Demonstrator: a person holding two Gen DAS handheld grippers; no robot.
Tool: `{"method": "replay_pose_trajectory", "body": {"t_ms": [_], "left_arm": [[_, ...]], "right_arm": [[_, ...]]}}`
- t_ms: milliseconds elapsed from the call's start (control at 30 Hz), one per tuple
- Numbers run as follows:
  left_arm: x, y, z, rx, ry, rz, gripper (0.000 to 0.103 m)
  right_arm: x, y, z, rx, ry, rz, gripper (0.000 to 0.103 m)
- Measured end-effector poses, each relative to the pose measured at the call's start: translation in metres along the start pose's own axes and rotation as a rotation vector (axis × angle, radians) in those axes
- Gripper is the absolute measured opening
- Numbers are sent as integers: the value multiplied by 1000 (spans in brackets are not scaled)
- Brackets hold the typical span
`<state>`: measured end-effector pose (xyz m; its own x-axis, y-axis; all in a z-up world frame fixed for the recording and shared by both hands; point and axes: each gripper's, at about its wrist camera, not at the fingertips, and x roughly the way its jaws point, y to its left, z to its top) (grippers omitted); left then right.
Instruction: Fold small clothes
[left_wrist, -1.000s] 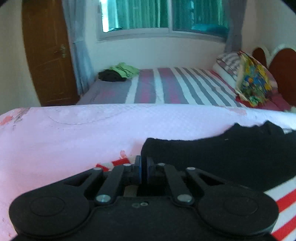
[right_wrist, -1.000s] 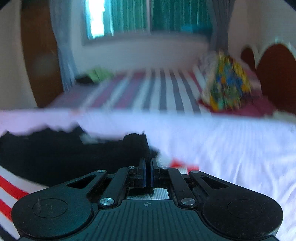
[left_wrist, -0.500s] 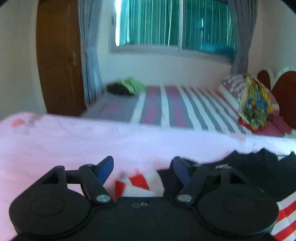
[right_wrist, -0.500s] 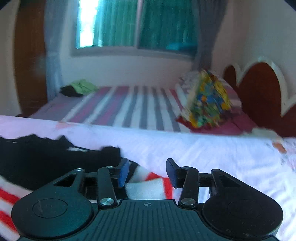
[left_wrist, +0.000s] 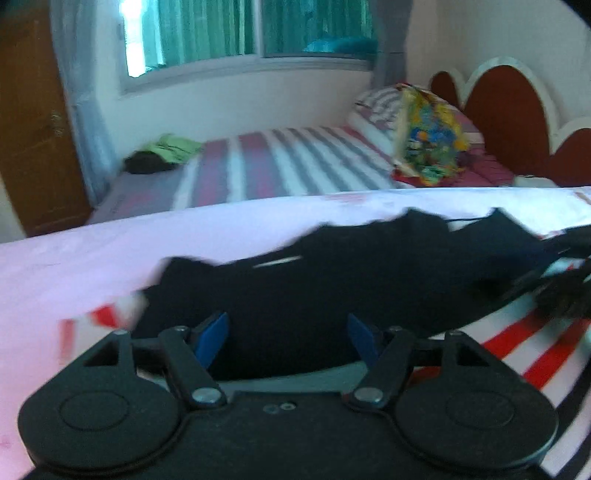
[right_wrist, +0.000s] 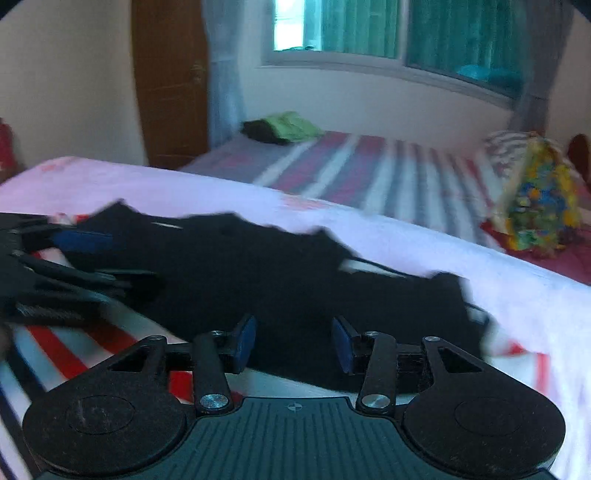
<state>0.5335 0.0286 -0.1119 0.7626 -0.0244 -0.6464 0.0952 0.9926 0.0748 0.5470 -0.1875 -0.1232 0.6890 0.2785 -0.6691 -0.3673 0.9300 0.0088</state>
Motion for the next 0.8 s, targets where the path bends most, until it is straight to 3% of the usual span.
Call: {"method": "replay_pose_trajectory", "body": {"t_ms": [67, 100, 200, 333, 400, 533, 600, 667, 800], "left_arm": [[-5, 24, -8, 39, 2, 100, 72], [-5, 36, -11, 36, 9, 122, 79], [-6, 54, -8, -53, 24, 96, 80], [-5, 44, -4, -38, 23, 123, 80], [-18, 34, -1, -25, -6, 157, 76], [-54, 6, -3, -3, -104, 81, 78], [-59, -16, -5, -8, -102, 6, 78], [-59, -38, -8, 25, -96, -24, 78], [-47, -53, -20, 60, -34, -34, 79]], "right_arm": [[-9, -32, -10, 47, -1, -83, 44], [-12, -43, -15, 59, 7, -113, 44], [-13, -49, -17, 67, 7, -91, 44], [-11, -43, -10, 91, 15, -114, 44], [-29, -38, -8, 104, -29, -105, 44], [-57, -7, -7, 78, -89, 22, 44], [-59, 11, -10, 75, -80, 80, 44], [-57, 31, -12, 41, -73, 105, 44], [-50, 50, -19, -9, -18, 95, 44]]}}
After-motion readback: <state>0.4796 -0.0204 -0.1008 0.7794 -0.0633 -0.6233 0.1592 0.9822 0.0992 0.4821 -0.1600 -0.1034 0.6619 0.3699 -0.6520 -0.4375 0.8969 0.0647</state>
